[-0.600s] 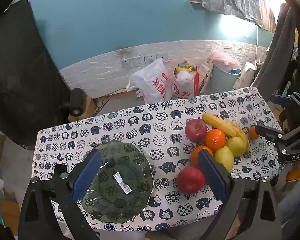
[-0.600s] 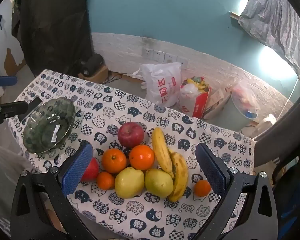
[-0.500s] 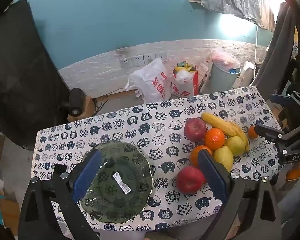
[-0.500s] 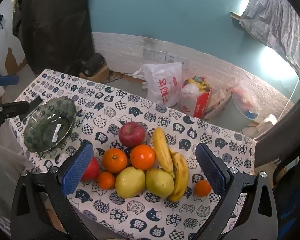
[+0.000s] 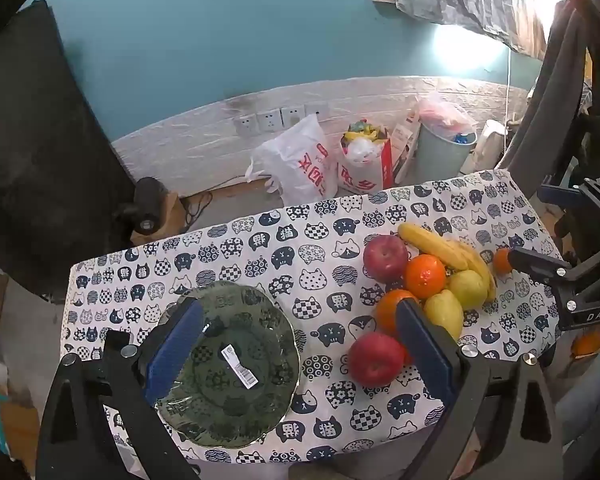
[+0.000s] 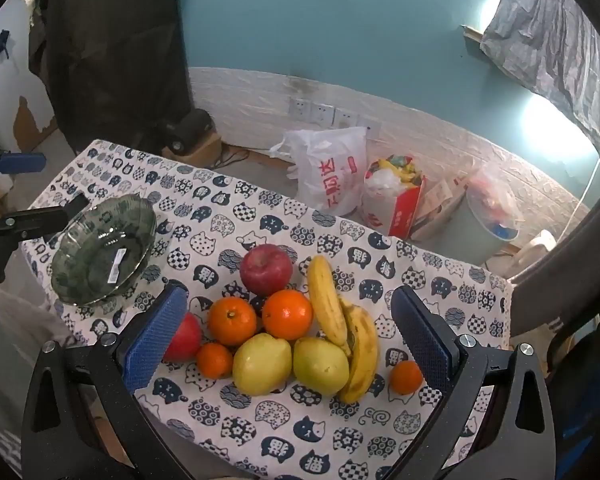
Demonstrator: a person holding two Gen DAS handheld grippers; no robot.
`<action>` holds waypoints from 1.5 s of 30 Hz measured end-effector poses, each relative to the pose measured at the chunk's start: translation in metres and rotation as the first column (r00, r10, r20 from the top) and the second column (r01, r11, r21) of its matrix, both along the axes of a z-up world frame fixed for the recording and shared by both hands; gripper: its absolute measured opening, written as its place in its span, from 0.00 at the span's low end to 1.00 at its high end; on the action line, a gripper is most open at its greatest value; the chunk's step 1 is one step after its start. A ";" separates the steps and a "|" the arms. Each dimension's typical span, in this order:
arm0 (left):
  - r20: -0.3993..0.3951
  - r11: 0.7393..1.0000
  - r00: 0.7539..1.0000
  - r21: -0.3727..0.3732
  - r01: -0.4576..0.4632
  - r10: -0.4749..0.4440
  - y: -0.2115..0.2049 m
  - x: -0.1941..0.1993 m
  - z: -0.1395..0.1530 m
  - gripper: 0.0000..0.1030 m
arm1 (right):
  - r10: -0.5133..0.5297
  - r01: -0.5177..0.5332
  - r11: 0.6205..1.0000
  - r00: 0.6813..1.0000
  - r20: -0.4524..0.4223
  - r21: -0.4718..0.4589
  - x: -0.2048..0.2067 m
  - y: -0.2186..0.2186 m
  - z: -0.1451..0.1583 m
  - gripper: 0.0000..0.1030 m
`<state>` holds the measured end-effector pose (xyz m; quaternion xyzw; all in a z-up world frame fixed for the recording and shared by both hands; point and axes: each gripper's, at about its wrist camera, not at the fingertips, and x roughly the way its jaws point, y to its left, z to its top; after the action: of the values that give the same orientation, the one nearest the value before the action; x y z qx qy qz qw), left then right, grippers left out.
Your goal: Organize fruits
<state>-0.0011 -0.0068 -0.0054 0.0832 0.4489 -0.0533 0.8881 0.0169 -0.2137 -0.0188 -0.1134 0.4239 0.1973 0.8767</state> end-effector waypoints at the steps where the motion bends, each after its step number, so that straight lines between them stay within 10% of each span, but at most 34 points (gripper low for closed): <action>1: 0.000 1.000 1.000 0.001 0.002 -0.002 -0.001 0.000 0.000 0.94 | 0.001 -0.001 1.000 1.000 0.002 -0.001 -0.001 0.000 0.000 0.97; 45: -0.019 1.000 1.000 0.008 0.015 -0.015 -0.006 -0.002 -0.005 0.94 | 0.006 -0.006 1.000 1.000 -0.019 0.003 -0.003 0.002 -0.003 0.97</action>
<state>-0.0028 -0.0127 -0.0103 0.0899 0.4568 -0.0590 0.8830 0.0142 -0.2119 -0.0223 -0.1116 0.4314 0.2017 0.8722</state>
